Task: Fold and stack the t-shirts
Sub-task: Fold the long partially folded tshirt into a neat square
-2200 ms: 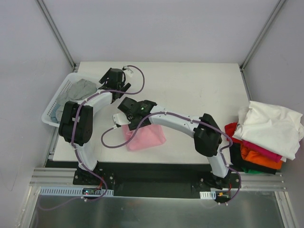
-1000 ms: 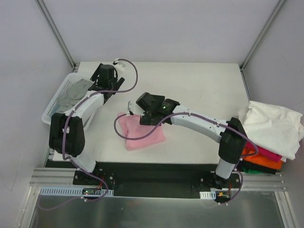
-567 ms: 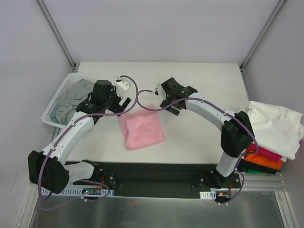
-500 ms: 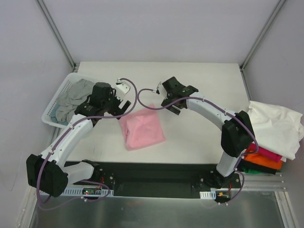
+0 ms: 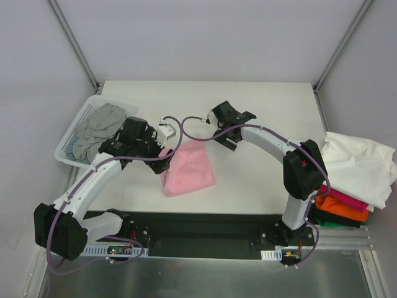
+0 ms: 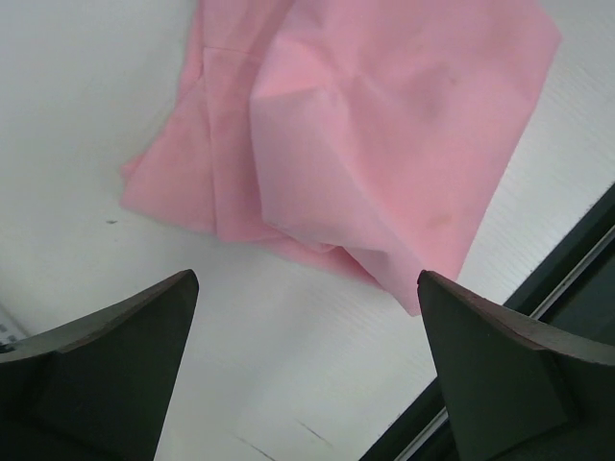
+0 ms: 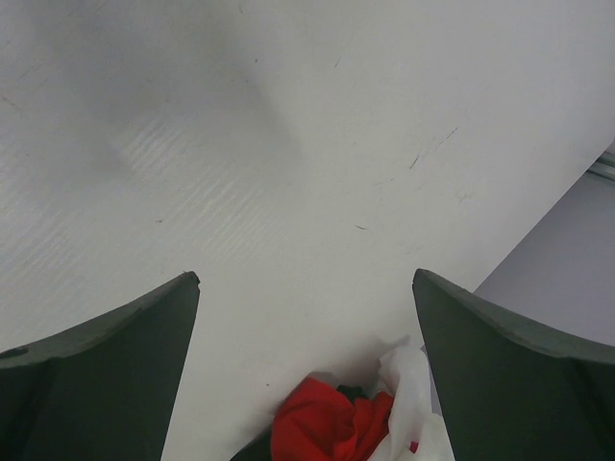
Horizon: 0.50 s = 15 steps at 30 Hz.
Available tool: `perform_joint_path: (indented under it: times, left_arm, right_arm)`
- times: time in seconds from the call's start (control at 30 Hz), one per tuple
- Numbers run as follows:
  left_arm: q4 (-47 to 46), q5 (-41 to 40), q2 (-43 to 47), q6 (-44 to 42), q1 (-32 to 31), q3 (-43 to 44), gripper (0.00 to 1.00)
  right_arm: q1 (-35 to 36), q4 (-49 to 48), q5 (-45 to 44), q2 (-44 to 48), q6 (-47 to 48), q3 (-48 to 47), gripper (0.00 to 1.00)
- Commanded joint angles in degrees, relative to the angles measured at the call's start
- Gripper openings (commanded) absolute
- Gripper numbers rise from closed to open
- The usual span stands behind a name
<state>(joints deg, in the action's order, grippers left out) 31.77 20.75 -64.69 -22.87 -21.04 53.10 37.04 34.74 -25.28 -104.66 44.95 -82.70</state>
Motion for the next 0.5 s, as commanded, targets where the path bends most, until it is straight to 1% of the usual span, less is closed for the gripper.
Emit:
perform_joint_path:
  times: [0.0,0.27,0.47]
  left_arm:
    - [1.63,7.02,-1.75,-0.15,-0.41,0.95,0.99]
    - [0.05,8.34,-8.96,-2.17,-0.41,3.15,0.9]
    - [-2.32,6.58,-12.13,-2.7,-0.32,4.38,0.88]
  right_arm:
    - [-0.03,0.41,0.22,-0.19,-1.88,-2.03,0.97]
    - [0.05,2.08,2.86,1.04,-2.67,-2.03,0.98]
    - [0.14,2.35,4.1,1.3,-2.76,-1.07,0.99]
